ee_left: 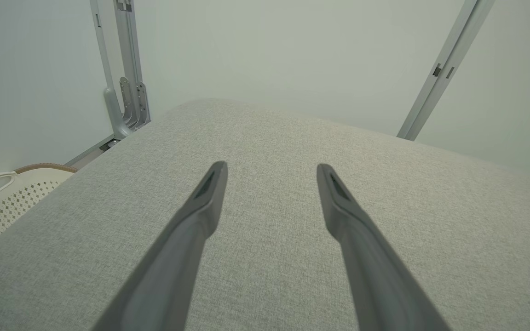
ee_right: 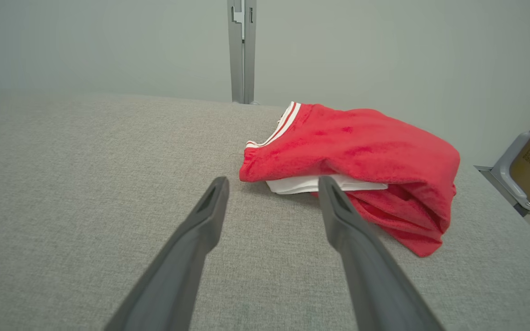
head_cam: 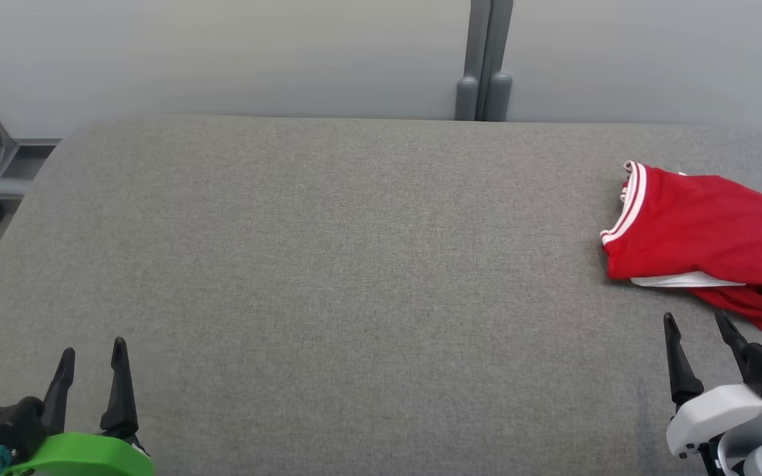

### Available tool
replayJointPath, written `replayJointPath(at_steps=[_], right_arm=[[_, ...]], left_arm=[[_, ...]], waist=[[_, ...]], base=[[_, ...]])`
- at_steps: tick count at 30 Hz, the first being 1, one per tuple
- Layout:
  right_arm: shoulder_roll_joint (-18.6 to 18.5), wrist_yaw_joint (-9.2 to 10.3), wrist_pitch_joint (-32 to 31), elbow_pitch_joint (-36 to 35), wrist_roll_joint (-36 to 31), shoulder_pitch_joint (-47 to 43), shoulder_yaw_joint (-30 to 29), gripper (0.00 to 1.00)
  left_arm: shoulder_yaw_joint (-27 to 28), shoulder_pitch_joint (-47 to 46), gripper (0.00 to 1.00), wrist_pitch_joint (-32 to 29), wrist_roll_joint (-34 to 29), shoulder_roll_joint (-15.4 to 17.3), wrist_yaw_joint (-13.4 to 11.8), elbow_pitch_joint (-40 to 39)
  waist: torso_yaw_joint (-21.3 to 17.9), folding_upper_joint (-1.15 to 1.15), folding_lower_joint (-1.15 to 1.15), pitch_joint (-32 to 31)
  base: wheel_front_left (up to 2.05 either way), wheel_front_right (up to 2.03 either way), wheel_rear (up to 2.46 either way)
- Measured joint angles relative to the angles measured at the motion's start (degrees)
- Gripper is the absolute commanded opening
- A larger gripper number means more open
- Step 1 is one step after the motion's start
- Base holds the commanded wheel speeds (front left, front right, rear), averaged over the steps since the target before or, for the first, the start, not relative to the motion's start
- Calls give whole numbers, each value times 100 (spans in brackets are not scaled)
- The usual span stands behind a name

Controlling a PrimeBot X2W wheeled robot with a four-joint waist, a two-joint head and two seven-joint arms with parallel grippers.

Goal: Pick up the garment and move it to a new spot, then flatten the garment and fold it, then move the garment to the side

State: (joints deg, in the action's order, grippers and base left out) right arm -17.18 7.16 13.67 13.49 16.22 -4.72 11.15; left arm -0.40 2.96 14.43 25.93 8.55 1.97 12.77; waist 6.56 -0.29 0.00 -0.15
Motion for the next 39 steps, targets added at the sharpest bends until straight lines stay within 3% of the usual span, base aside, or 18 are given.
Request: replayJointPath(at_steps=[1,8,39], right_arm=[[19,0,1,-23,-49,-37,-40,0],[382,-11,-13,310,-18,-219,80,0],[660,-380,-612,357,2049,-26,-495,0]], left_arm=[[-3,15,0,0,-2,-1,0,-3],[-36,172,0,-53,26,-258,0,356],[212,15,0,-734,1777,-364,110,494]], waist=[[29,0,0,-12],[33,0,0,-17],[-165,0,0,-6]], base=[[0,0,0],[0,0,0],[0,0,0]])
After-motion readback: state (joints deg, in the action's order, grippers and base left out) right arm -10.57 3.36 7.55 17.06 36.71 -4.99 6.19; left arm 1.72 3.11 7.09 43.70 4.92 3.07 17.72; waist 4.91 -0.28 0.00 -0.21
